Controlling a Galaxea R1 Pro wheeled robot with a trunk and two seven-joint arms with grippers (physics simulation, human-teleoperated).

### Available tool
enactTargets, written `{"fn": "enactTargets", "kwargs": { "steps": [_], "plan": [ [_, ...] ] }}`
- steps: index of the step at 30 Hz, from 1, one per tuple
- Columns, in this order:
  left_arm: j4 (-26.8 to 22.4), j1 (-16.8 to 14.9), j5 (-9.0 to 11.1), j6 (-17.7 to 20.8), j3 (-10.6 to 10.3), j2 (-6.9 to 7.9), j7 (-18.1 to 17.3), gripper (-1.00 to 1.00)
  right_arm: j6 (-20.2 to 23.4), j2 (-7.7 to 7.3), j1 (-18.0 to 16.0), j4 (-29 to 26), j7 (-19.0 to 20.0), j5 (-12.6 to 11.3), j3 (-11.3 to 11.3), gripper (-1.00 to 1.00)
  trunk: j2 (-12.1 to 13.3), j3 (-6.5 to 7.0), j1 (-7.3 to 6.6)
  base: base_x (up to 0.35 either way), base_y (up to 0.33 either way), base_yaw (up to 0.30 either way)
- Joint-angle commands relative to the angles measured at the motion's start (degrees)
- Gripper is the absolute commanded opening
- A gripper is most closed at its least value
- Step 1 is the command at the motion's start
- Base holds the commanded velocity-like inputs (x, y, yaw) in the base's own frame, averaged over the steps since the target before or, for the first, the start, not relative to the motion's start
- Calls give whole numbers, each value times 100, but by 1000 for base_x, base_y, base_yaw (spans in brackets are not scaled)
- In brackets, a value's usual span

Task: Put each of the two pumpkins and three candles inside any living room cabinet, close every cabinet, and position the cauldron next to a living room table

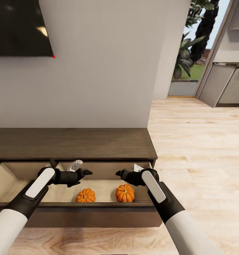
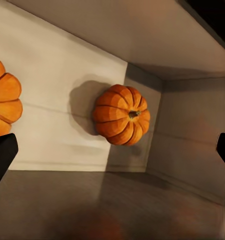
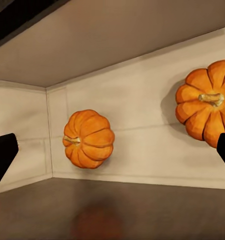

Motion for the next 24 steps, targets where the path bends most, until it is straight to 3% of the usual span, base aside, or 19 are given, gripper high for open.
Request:
{"fn": "enactTargets", "kwargs": {
  "steps": [1,20,24],
  "plan": [
    [-9,-4,57,0,-13,5,55,100,6,-1,-4,-8,-61,-61,5,100,0,17,-3,0,0,0],
    [52,-12,82,300,-5,11,83,100,88,3,-12,-13,-78,-104,-5,100,25,438,-52,0,0,0],
    [52,-13,88,331,-4,13,88,100,155,0,-13,-11,-88,-257,-23,100,30,527,-63,0,0,0]
  ]
}}
